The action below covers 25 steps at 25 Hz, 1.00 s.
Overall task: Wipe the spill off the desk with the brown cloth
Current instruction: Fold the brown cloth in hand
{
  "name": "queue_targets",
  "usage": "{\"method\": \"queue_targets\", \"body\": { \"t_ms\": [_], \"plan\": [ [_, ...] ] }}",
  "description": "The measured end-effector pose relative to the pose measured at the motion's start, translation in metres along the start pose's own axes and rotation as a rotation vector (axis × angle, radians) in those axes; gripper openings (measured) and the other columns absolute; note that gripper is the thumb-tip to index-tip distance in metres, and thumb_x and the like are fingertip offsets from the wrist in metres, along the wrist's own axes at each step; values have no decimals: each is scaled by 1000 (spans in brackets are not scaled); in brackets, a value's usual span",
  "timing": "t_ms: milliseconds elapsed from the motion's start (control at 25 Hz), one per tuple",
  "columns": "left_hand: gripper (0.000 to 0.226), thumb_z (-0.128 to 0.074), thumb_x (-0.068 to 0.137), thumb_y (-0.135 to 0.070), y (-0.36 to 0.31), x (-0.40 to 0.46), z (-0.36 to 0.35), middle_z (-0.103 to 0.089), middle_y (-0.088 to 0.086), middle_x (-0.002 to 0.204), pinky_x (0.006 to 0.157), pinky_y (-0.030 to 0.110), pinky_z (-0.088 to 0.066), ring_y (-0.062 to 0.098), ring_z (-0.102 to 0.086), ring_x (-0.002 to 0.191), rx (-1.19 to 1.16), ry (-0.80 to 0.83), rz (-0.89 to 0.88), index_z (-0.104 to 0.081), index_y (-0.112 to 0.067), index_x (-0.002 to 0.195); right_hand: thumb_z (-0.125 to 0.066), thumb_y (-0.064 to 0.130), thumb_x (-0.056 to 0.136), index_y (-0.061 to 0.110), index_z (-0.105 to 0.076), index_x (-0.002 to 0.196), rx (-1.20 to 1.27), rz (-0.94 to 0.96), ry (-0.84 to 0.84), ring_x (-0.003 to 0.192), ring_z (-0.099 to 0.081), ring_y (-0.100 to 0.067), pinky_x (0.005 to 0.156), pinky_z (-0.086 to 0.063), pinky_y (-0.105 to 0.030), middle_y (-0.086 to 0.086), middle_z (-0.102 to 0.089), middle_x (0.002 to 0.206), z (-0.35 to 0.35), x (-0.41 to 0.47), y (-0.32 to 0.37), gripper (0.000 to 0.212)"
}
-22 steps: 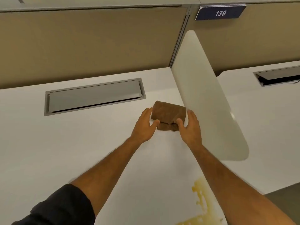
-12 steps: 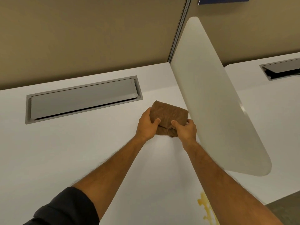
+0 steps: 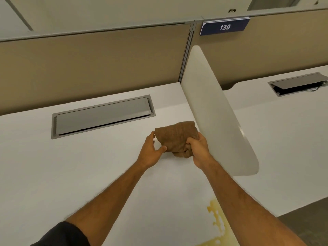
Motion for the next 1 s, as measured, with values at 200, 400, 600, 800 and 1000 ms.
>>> {"method": "queue_targets", "body": {
  "t_ms": [200,400,600,800,1000],
  "plan": [
    [109,-87,82,-37,-45,-64,38,-27,2,171,123,47,-35,28,-31,154,224,21,-184,-18,-23,166,-49,-2,91,9,-65,117,-128,36,89,40,-49,-4,41,-44,-20,10,-59,51,-9,-66,31,33],
    [64,-83,85,-40,-60,-120,46,-65,-5,130,91,34,-59,27,-63,122,191,127,-210,-54,-28,141,-54,8,95,14,-65,113,-287,52,150,48,-50,-10,47,-47,-22,1,-61,65,-22,-129,34,22],
    [28,-76,92,-36,-39,-178,55,-74,-2,109,69,32,-66,19,-75,94,-75,217,-184,-63,-29,115,-61,22,96,9,-62,125,47,124,284,90,-68,-26,75,-61,-34,-8,-73,100,-23,-196,14,32],
    [45,-77,86,-39,-9,-241,61,-76,4,114,69,44,-65,26,-78,95,-213,294,-160,-62,-23,126,-60,60,85,17,-62,131,370,115,360,125,-61,-32,100,-52,-55,-15,-63,136,-45,-271,-48,63],
    [30,-73,96,-28,15,-296,46,-77,4,110,68,42,-66,24,-78,95,-201,334,-242,-63,-22,124,-79,37,80,14,-65,124,264,109,240,108,-69,-37,71,-60,-44,-18,-72,119,-55,-333,-100,51]
  ]
}}
Point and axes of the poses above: each hand's wrist, its own x-axis towards the middle knuckle, its own z-axis out of the back of the hand, y = z × x, the point moved 7 cm from there along x, towards the middle knuckle
